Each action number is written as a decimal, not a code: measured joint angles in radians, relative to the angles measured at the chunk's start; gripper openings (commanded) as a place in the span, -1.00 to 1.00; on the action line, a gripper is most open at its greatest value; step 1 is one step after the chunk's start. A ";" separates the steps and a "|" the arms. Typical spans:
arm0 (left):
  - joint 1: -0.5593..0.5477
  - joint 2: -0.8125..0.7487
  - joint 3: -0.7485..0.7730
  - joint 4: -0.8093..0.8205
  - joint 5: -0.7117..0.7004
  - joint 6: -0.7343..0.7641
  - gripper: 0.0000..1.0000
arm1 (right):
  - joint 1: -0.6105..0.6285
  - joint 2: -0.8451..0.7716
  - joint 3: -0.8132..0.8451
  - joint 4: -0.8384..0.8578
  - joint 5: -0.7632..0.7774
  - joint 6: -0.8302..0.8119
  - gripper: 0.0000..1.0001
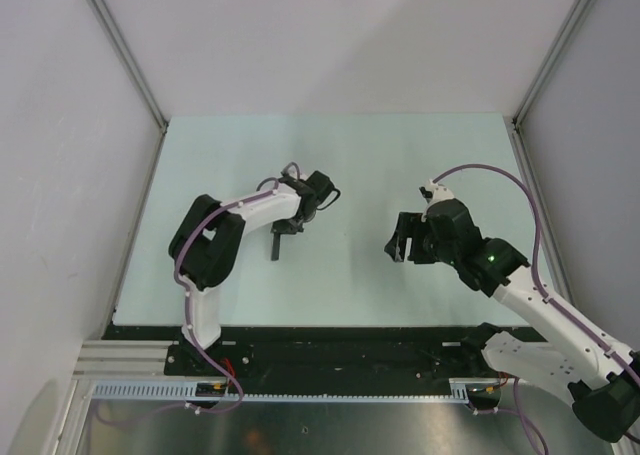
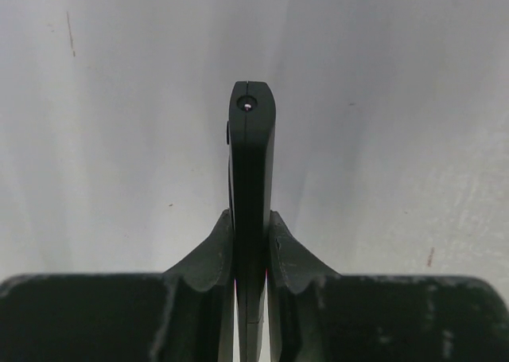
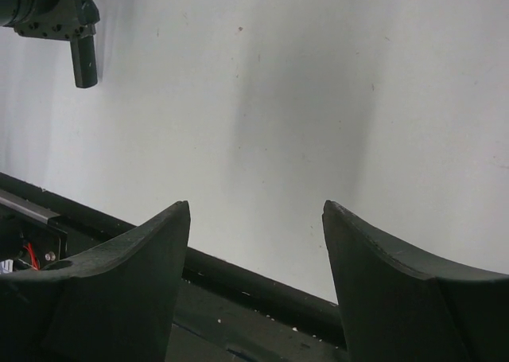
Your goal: Load the batteries into the remote control
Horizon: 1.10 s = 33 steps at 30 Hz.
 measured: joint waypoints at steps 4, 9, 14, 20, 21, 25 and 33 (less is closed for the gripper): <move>-0.014 0.029 0.027 -0.005 0.007 -0.003 -0.27 | 0.000 -0.009 0.000 -0.010 0.002 -0.005 0.48; -0.024 0.046 0.032 -0.015 0.029 -0.010 -0.06 | 0.000 -0.043 0.000 -0.039 0.018 -0.012 0.49; -0.028 0.037 0.079 -0.026 0.039 0.000 0.71 | -0.003 -0.065 0.000 -0.053 0.025 -0.014 0.49; -0.043 -0.217 0.101 -0.010 0.094 0.055 0.99 | -0.008 -0.072 0.002 -0.058 0.034 -0.013 0.49; -0.045 -0.280 0.100 0.001 0.108 0.063 0.99 | -0.008 -0.072 0.002 -0.058 0.035 -0.013 0.49; -0.049 -0.607 0.024 0.117 0.145 0.071 0.99 | 0.003 -0.070 0.002 -0.057 0.041 -0.010 0.49; -0.042 -0.898 -0.282 0.189 0.159 0.030 1.00 | 0.041 -0.056 0.002 -0.046 0.068 -0.003 0.49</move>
